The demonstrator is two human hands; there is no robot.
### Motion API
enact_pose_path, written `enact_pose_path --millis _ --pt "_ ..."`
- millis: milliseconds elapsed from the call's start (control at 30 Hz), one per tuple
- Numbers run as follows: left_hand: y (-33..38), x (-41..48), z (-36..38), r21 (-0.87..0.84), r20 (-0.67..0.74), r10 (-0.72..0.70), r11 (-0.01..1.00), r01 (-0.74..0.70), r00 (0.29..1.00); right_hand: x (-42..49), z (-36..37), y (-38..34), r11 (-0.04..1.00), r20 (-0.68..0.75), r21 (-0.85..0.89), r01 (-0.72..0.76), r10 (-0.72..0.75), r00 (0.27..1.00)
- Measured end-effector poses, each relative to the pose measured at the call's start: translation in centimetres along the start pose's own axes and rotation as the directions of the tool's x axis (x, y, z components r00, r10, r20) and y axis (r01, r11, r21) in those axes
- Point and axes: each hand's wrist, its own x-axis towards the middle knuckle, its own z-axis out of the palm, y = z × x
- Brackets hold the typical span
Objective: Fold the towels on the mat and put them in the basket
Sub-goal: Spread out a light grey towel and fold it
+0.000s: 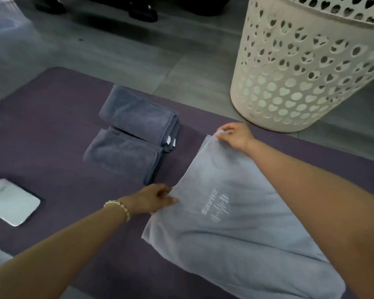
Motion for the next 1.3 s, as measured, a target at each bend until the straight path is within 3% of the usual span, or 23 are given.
enact_pose_path --millis 67,133,333,500,700,900,1033,1133,1200,1300 --pt "-0.2 1.7 0.1 0.014 -0.237 0.083 0.997 -0.082 0.968 1.0 1.3 1.8 0.993 0.013 -0.084 -0.08 0.082 0.997" --pt "0.2 2.9 0.3 0.03 -0.35 0.145 0.989 -0.144 0.925 1.5 1.8 3.3 0.983 0.023 -0.141 -0.116 0.121 0.992" --pt "1.4 5.5 2.1 0.067 -0.26 0.097 0.994 -0.083 0.961 3.2 2.5 5.4 0.942 0.029 -0.336 -0.024 0.036 0.999" --pt "0.8 6.2 2.3 0.037 -0.192 0.128 0.992 -0.123 0.973 5.1 2.1 4.7 0.987 -0.108 -0.161 -0.023 0.006 0.994" --pt "-0.1 6.2 1.9 0.018 -0.231 0.152 0.988 -0.152 0.961 4.3 1.9 5.4 0.973 -0.069 -0.228 -0.038 0.023 0.997" --pt "-0.5 4.3 0.0 0.153 -0.016 0.195 0.97 -0.191 0.981 -3.2 3.0 8.0 0.906 -0.094 -0.206 0.37 -0.394 0.914" --pt "-0.9 3.2 -0.9 0.156 0.063 0.17 0.971 -0.178 0.983 -9.0 4.2 9.6 0.904 0.016 -0.069 0.422 -0.422 0.907" --pt "-0.5 1.8 -0.8 -0.043 0.12 0.052 0.998 -0.047 0.991 -12.0 5.2 10.6 0.902 0.069 -0.032 0.431 -0.429 0.901" --pt "-0.7 0.9 -0.3 -0.109 0.056 -0.017 0.994 0.023 0.998 -13.1 5.6 11.0 0.896 0.083 -0.052 0.442 -0.437 0.896" --pt "-2.5 -0.4 0.7 -0.075 -0.074 -0.08 0.994 0.075 0.994 -14.5 5.8 10.8 0.907 0.041 -0.103 0.408 -0.406 0.913"
